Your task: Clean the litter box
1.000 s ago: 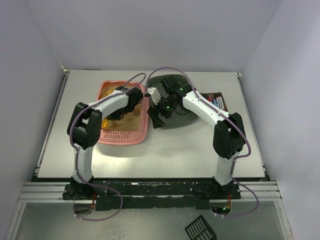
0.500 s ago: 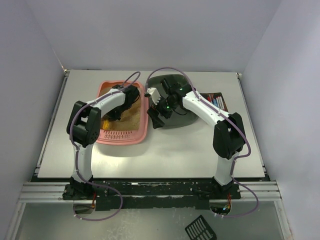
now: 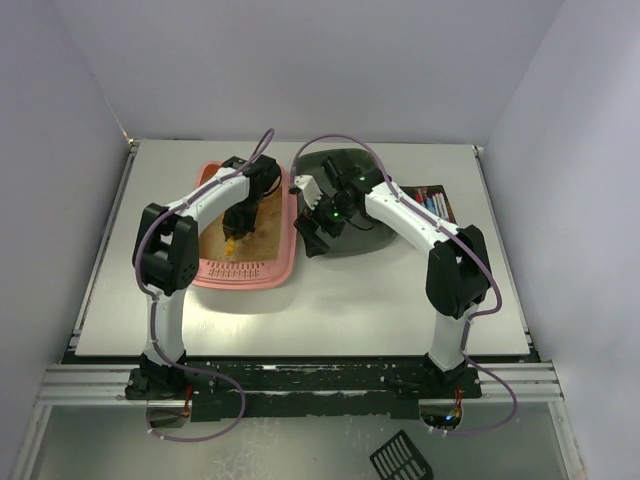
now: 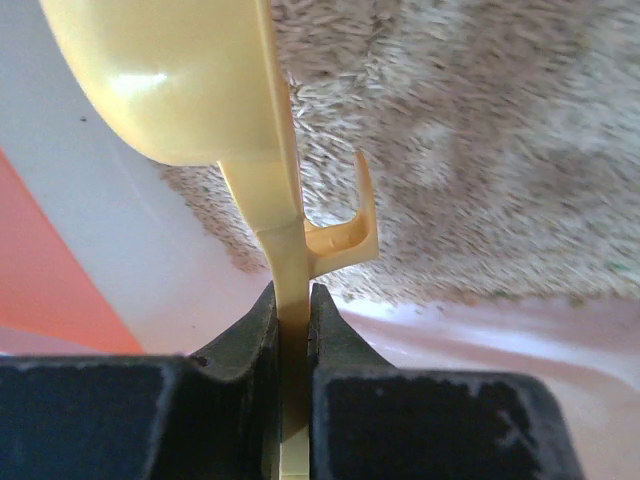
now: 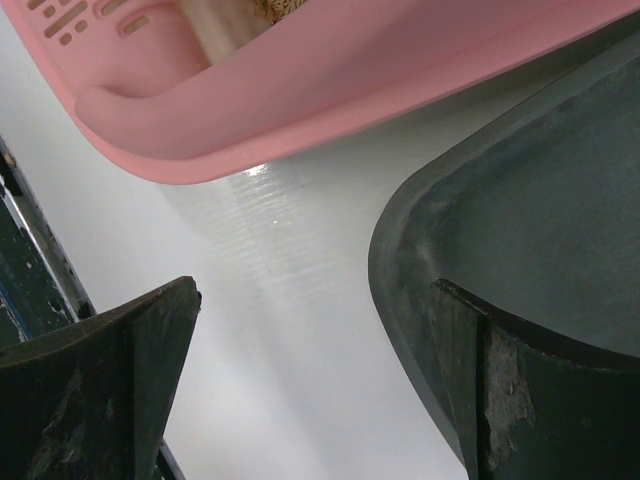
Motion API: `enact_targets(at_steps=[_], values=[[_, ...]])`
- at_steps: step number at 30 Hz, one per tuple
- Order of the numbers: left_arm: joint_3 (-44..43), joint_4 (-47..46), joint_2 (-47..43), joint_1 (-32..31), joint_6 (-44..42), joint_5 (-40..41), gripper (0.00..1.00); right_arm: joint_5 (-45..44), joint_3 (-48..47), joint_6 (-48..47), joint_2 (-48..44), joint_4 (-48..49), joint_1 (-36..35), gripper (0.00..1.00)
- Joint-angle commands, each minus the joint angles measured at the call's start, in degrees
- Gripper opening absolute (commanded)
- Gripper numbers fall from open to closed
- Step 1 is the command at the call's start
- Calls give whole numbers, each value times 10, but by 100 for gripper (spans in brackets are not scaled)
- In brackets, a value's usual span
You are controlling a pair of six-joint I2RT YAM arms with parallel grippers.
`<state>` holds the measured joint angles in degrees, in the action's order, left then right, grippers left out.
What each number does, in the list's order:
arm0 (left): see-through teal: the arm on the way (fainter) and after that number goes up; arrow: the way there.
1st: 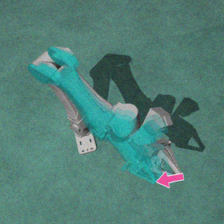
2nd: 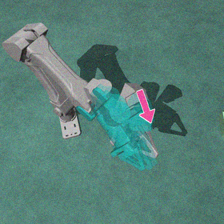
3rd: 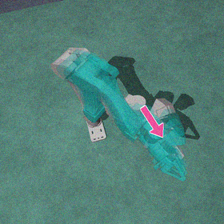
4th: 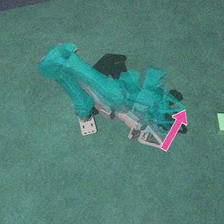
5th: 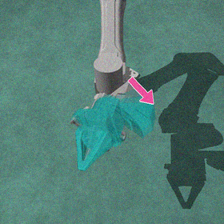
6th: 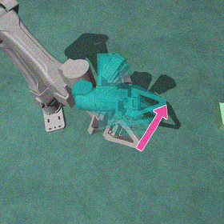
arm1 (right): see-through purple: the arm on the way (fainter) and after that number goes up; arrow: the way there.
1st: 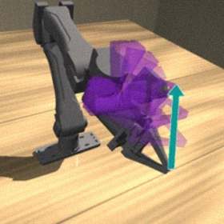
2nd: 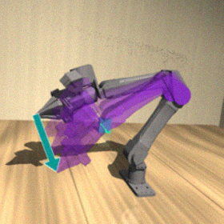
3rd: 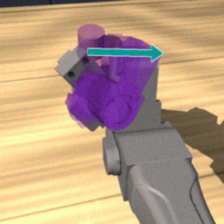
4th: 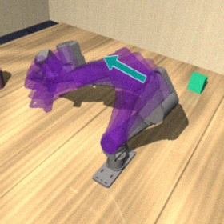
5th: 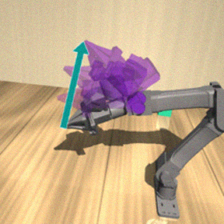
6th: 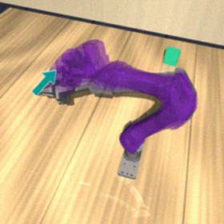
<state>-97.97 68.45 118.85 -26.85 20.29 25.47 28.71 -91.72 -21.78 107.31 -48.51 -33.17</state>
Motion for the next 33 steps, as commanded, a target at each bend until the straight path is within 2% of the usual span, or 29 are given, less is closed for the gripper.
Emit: enact_targets(at_steps=[1,14,20,27,33], values=[[-29,9,-38,-19,-12,-79,7,-3,-10,3,-8,3,-1,100],[-9,-11,-88,-17,9,-72,7,-8,-11,7,-9,7,0,100],[42,-53,-113,17,5,-82,7,-8,-4,8,-13,10,0,100],[91,-104,-142,76,-4,-140,7,-7,-2,6,-16,10,0,100],[114,-140,-138,96,-10,-207,7,-5,-4,6,-15,10,-1,100]])
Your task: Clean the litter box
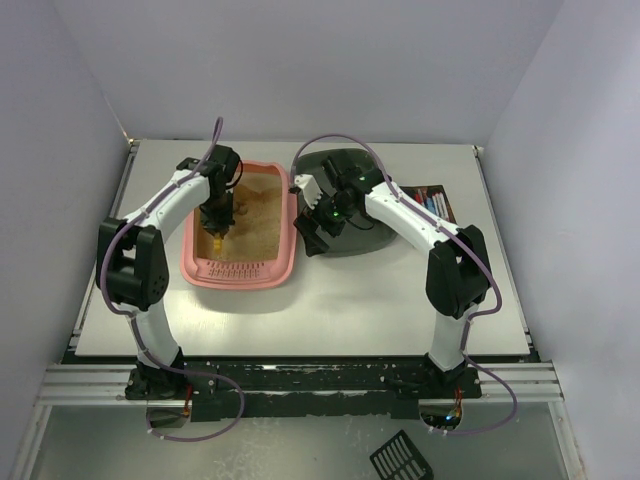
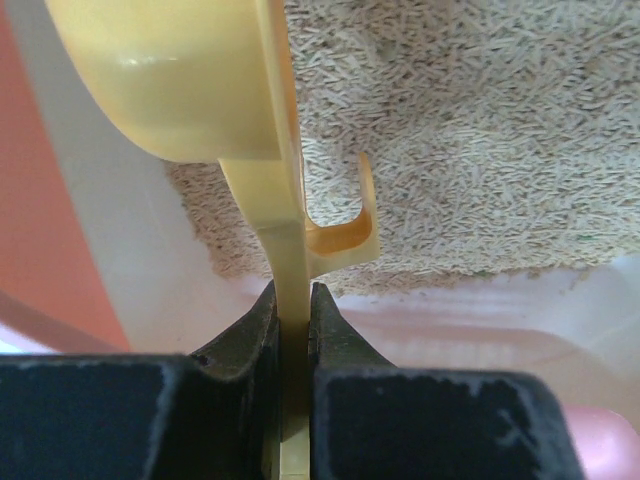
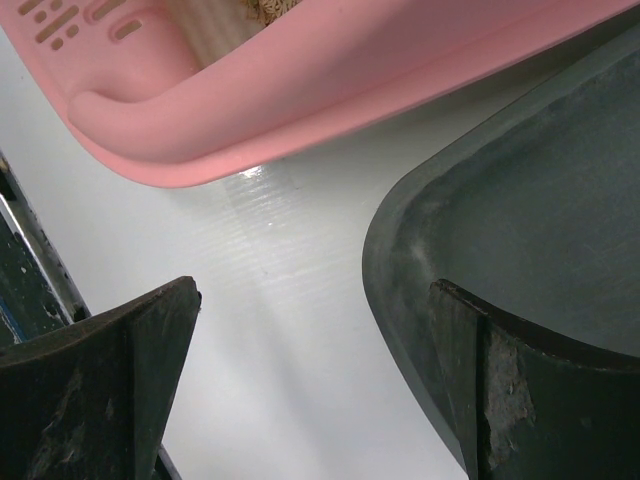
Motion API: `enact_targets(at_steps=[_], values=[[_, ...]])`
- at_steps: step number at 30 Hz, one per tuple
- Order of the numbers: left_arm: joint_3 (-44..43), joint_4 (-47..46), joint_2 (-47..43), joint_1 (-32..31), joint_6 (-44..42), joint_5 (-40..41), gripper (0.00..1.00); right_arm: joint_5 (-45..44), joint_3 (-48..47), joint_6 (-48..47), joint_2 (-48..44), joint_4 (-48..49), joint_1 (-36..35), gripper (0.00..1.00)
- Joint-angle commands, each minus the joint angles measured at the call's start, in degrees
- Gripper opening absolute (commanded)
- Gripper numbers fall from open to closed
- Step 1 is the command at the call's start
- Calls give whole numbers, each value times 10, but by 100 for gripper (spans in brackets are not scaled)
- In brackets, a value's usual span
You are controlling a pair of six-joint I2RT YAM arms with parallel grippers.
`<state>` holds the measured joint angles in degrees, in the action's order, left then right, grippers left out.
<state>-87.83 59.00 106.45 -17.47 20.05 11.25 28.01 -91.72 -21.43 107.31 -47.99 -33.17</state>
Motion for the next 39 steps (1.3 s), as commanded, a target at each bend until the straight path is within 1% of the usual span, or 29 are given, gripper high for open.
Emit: enact_targets(at_steps=[1,9,11,15,17,24,32,39], values=[[15,-52,-12,2,-7,-75,7,2,-5,3,-15,5,-1,100],[37,-86,-3,5,-11,-173,7,-4,1,2,-19,5,-1,99],[40,-86,-1,6,-12,-178,7,-5,1,1,-20,6,-1,99],[42,-80,2,8,-15,-165,7,-5,3,2,-21,6,-1,99],[45,-81,4,9,-19,-176,7,-4,3,1,-21,6,-1,99],[74,-121,5,11,-30,-321,7,-7,-2,3,-17,6,-1,99],[94,-150,7,27,-36,-404,7,-12,0,4,-19,7,-1,99],[139,-237,2,38,-24,-523,7,-15,3,4,-20,9,-1,99]])
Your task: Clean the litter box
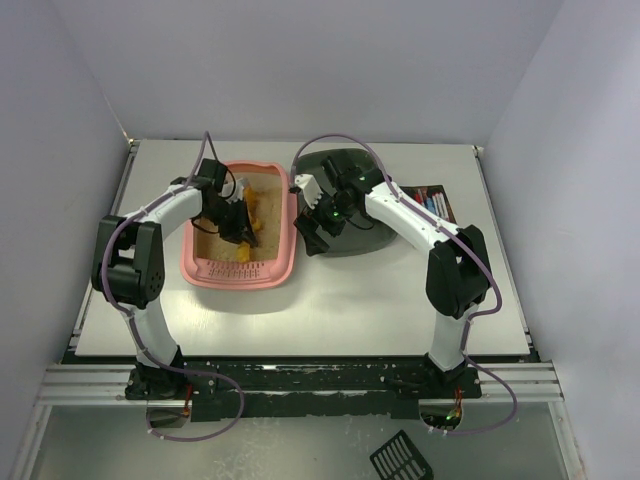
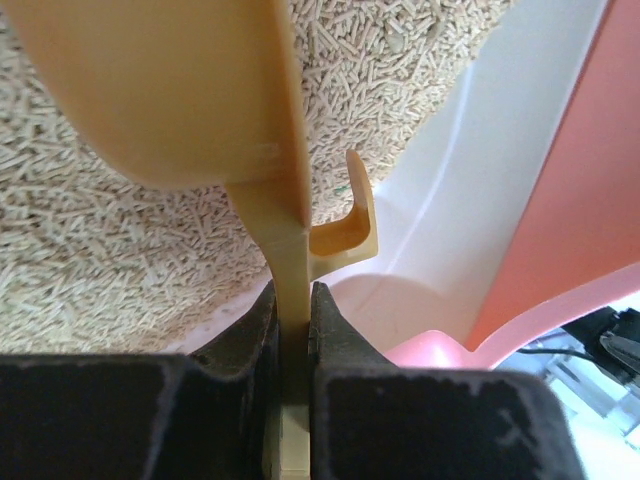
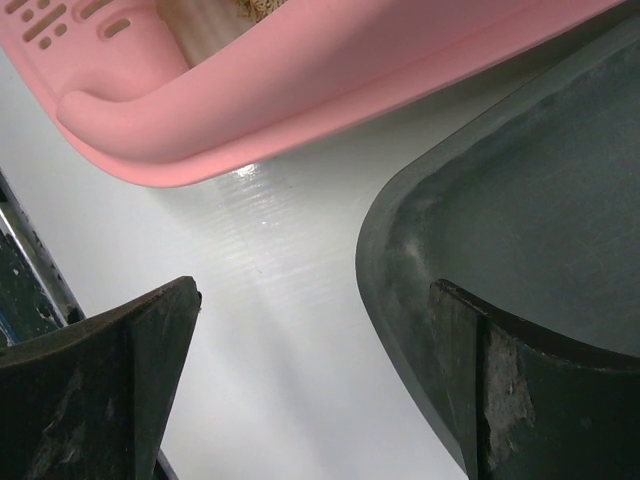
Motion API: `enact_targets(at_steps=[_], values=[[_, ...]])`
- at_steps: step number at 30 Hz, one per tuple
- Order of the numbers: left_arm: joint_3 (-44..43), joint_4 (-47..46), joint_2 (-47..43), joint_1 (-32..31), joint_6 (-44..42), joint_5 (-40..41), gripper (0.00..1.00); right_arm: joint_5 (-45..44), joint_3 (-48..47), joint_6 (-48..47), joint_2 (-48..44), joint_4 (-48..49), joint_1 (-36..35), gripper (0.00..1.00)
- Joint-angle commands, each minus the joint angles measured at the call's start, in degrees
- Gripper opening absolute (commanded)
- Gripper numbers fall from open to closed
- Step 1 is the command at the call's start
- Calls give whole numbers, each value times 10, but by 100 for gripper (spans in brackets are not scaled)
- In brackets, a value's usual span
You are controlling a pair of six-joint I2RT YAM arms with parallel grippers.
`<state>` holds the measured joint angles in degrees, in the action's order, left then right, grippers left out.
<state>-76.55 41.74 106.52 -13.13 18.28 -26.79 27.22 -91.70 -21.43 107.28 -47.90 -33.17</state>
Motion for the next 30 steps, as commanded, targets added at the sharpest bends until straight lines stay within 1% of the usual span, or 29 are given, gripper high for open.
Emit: enact_targets(at_steps=[1,10,22,30], values=[[35,-76,0,-4,-4,-154,7,-8,4,4,-20,9,-1,99],[70,-145,-23,13,4,-206,7,-12,10,4,-20,12,-2,99],[49,-110,-62,32,-18,-194,7,-15,6,6,-12,15,-1,99],[72,-116,-86,55,-22,-194,7,-15,4,7,-12,16,-1,99]])
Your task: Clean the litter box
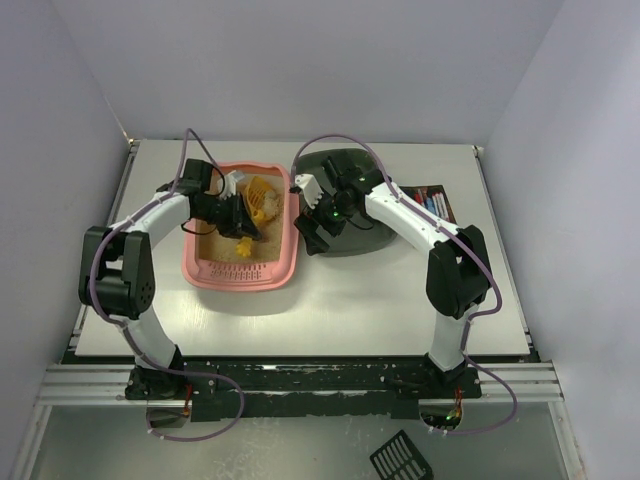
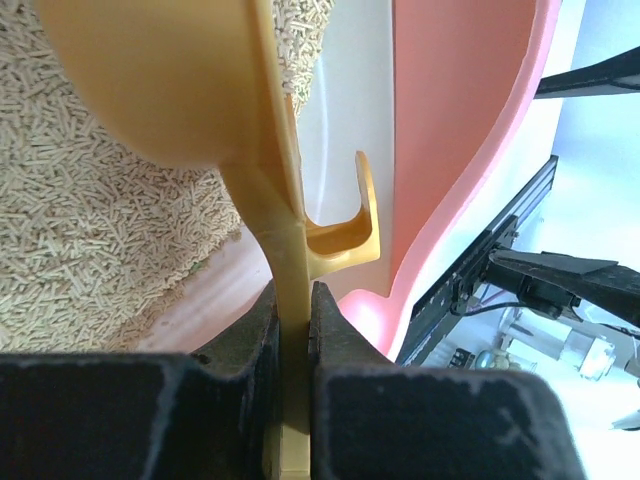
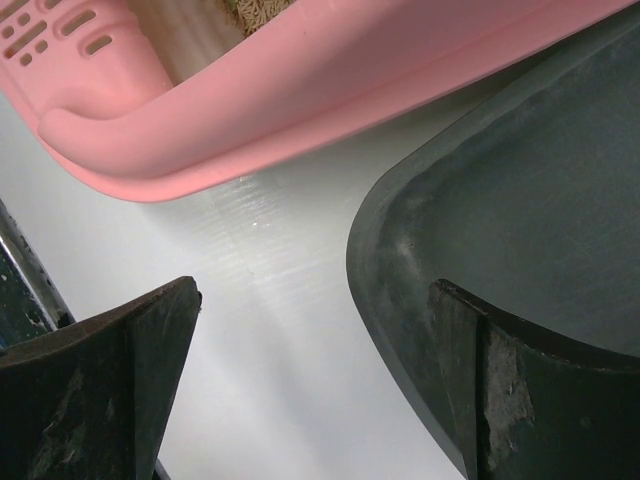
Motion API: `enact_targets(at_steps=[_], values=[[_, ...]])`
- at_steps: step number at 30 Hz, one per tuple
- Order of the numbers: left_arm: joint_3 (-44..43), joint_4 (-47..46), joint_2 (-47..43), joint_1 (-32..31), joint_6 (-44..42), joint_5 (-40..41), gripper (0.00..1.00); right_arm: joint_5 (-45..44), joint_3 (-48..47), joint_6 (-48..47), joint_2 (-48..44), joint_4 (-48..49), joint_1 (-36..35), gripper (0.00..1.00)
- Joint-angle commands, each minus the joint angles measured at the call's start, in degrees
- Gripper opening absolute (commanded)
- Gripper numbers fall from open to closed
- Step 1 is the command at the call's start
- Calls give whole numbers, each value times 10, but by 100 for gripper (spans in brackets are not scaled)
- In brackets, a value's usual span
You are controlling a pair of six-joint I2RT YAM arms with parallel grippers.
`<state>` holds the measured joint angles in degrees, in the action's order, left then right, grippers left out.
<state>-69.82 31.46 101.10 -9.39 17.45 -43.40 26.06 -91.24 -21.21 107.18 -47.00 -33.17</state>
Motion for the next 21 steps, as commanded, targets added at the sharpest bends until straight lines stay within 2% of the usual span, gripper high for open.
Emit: enact_targets(at_steps=[1,5,13,18,21], values=[[11,-18,-37,21,-12,-28,7,-4,1,5,-12,6,-1,99],[53,-71,-70,42,12,-46,7,-7,7,5,-15,10,-1,98],[160,-244,-141,65,118,-147,7,-23,18,8,-25,20,0,98],[244,-419,-215,66,207,-194,7,-40,30,16,-47,39,15,98],[260,-483,-242,67,240,-201,7,-25,34,32,-61,53,44,98]])
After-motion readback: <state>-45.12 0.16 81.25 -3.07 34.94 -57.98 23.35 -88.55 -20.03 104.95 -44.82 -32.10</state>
